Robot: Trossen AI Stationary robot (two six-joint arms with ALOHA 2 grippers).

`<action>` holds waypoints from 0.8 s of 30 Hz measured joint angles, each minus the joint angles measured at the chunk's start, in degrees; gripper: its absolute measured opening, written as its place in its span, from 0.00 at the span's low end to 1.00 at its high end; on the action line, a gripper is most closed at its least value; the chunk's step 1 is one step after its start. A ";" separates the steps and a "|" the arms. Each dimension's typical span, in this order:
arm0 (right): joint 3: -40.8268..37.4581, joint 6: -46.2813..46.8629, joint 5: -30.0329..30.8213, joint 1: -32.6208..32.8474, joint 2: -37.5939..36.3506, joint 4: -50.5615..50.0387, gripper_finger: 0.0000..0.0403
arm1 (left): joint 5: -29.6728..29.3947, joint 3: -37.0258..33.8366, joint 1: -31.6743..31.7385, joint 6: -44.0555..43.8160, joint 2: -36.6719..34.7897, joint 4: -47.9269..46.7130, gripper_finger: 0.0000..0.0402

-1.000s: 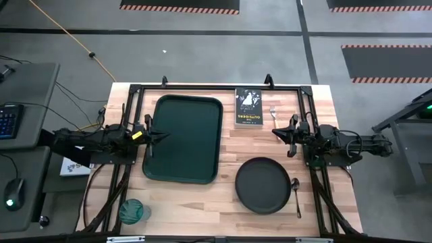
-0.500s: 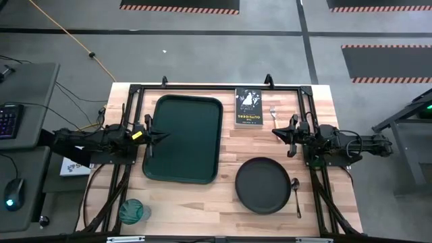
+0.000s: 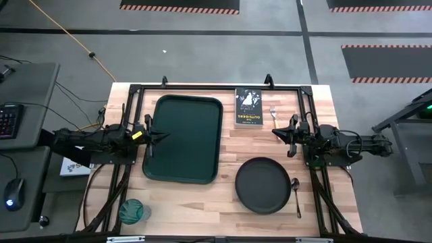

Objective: Pick and place plate/cup/fork/spoon on tray

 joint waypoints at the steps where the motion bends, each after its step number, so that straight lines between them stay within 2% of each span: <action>1: -0.01 0.00 0.02 0.02 0.01 0.00 0.00 | -0.01 -0.01 0.01 0.00 -0.01 0.01 0.01; 24: 0.00 0.00 0.00 0.00 0.00 -1.31 0.00 | 0.01 0.00 0.01 0.00 0.00 -0.01 0.01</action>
